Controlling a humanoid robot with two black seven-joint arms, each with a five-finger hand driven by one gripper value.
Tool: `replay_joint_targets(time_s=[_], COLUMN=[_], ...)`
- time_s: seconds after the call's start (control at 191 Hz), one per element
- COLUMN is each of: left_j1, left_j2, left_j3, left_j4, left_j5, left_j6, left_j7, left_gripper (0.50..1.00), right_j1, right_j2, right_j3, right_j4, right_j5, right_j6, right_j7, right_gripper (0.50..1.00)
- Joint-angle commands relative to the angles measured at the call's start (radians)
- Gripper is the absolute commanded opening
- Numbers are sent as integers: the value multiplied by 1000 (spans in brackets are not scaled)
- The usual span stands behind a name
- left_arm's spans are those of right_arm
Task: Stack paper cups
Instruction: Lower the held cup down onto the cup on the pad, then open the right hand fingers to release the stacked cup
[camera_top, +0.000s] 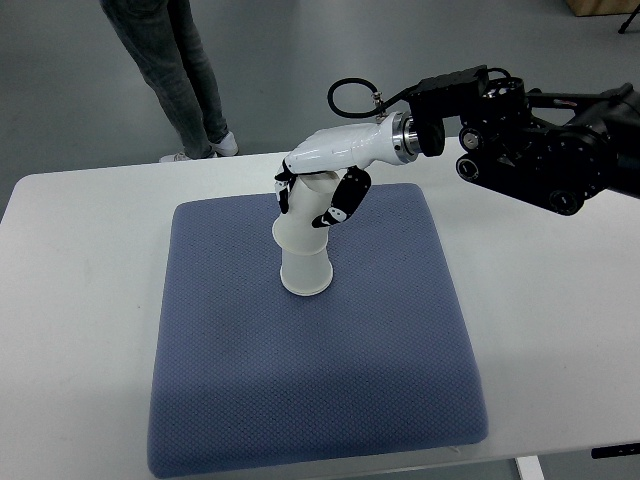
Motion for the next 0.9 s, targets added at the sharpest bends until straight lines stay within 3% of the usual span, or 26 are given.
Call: replay_joint_targets(time_s=[0.0, 0.628, 0.686, 0.785, 0.895], left_j1=[0, 0, 0, 0, 0], left_j2=[0, 0, 0, 0, 0], left_j3=[0, 1, 1, 0, 1], left_j4=[0, 0, 0, 0, 0], left_j5=[0, 0, 0, 0, 0], left_j6=[0, 0, 0, 0, 0], left_j7=[0, 0, 0, 0, 0], left_gripper=[1000, 1000, 1000, 1000, 1000], right_j1=[-2, 22, 22, 22, 22], right_j2=[2, -7, -9, -15, -24], right_j3=[0, 3, 4, 40, 115], right_j4=[2, 13, 14, 13, 6], right_j5=[0, 2, 2, 4, 4], right_j6=[4, 8, 5, -2, 19], right_j7=[0, 1, 0, 0, -5], right_gripper=[752, 756, 774, 852, 864])
